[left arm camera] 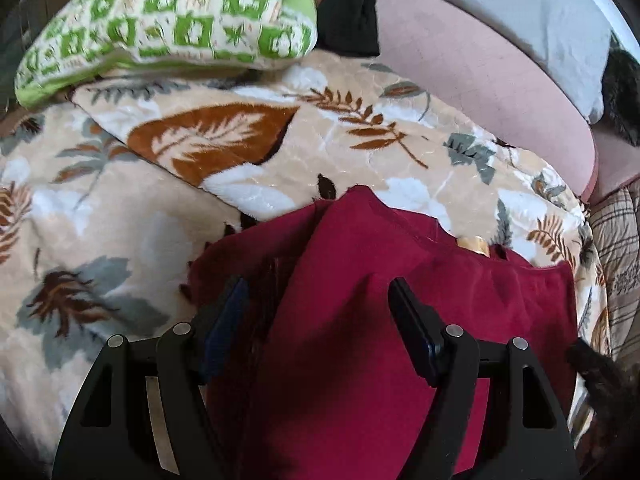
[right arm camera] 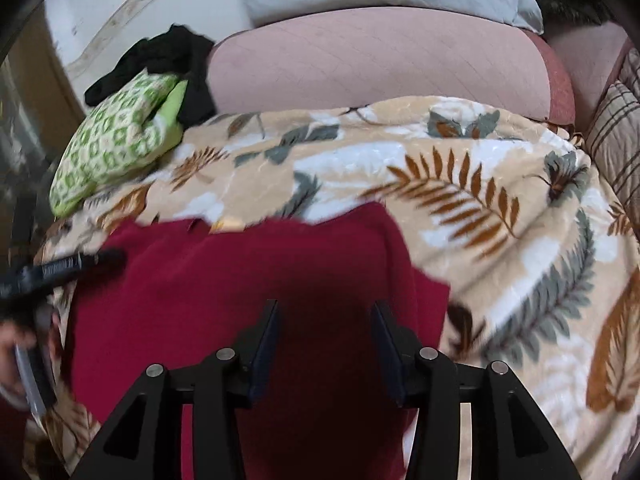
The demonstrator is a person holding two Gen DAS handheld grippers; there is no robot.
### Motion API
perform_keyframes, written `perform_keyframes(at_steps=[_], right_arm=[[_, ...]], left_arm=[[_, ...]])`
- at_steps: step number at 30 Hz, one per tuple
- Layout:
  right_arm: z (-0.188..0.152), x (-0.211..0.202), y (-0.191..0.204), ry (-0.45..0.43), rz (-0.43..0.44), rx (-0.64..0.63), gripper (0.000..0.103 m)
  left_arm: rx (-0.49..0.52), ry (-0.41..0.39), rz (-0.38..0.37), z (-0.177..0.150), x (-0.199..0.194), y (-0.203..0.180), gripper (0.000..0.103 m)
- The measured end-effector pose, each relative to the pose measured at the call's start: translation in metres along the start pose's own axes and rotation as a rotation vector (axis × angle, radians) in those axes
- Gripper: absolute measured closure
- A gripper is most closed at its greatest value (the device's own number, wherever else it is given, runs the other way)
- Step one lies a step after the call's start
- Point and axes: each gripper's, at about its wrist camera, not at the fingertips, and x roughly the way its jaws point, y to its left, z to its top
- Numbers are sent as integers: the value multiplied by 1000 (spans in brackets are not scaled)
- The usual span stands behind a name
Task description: Fold small clothes
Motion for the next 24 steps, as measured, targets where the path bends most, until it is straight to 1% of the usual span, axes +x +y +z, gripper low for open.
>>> perform_keyframes(at_steps=[2,3,6,8,11,13,16,19,24], right_arm=[[-11,25,-4,84,-33,-4,56],[-14,29,-5,94,-33,-9,56],[-5,15,7,77,-65,-28,56],[1,-2,18,42,-10,-21,56],[6,-13,38,28,41,-37,56],[9,-14,54,30,84,-51,56],[16,-5,80,32,127,-86,56],[25,9,107,29,174,-116,56],[48,42,154,65,303,-82,56]], left_arm=[[16,-13,14,-6,-11,-2,30],[26,-20,16,-9,-18,-3,30],[49,-48,21,-19,-36,-3,30],[51,-47,22,-27,-43,-1,30],[39,-31,12,-38,-49,8,30],[15,-20,4,-49,-52,20,30],[-44,2,-19,-62,-53,41,30],[-91,17,-19,-71,-50,57,30],[-127,16,-65,-84,-42,69,30]])
